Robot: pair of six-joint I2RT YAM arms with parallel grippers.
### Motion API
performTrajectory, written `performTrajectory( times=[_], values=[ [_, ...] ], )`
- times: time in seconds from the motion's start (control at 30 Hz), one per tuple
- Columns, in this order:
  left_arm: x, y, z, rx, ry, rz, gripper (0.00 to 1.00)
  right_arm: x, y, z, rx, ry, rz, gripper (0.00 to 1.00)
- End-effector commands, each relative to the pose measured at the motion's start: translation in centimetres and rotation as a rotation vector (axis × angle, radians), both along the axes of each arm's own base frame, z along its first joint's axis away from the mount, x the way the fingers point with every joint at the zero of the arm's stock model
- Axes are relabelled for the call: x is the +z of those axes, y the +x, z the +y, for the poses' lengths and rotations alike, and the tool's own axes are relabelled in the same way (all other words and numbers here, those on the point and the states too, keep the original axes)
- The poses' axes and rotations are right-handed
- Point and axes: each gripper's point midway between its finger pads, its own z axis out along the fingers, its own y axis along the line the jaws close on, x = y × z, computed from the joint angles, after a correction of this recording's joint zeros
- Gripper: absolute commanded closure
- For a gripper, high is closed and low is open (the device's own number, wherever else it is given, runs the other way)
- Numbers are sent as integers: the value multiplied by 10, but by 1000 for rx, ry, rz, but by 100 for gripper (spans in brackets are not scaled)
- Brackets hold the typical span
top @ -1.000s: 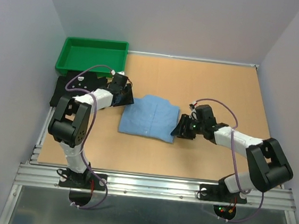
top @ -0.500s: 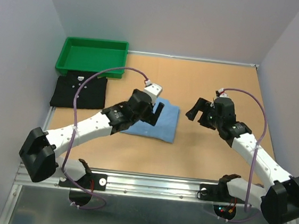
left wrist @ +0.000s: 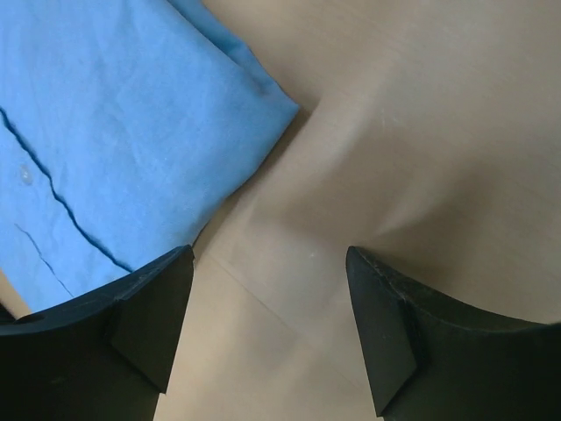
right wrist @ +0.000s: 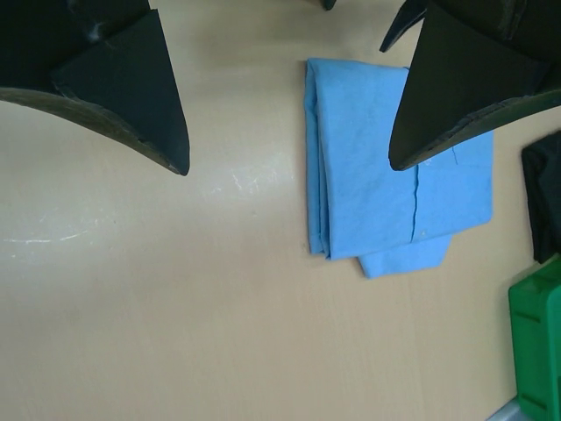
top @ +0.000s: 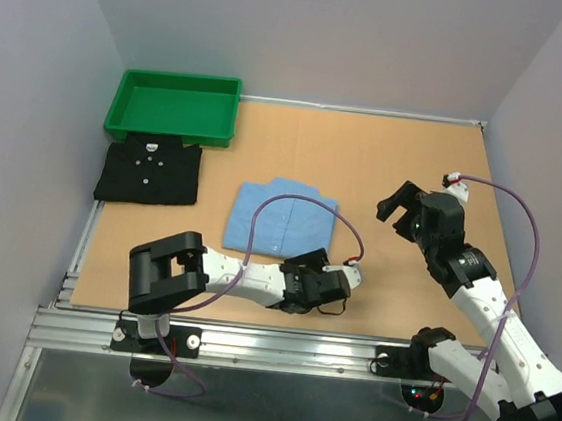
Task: Fold and stack the long sleeve shirts
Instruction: Fold the shirt
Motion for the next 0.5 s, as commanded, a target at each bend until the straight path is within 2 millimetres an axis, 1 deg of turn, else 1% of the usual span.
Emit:
performTrajectory(
  times=[0.0,0.03,0.17,0.2,0.3,0.37,0.4,0.47],
  values=[
    [26,22,-17,33,-36,-140,19,30,4,-16,-87,9,-78,0],
    [21,23,-20,31,-34,-144,20,28,3,-16,-89,9,-74,0],
    [15,33,-20,75,-26,-202,26,25,1,-18,-89,2,-68,0],
    [8,34,-21,76,-15,-203,29,25,0,-17,-87,1,-68,0],
    [-6,39,-18,101,17,-202,31,22,0,-17,-85,-1,-61,0],
    [-12,43,-16,119,21,-195,37,21,0,-17,-84,0,-58,0],
    [-13,48,-13,136,19,-191,38,22,1,-17,-84,0,-59,0],
    [-17,51,-12,148,17,-180,47,21,1,-17,-84,-3,-55,0]
  ],
)
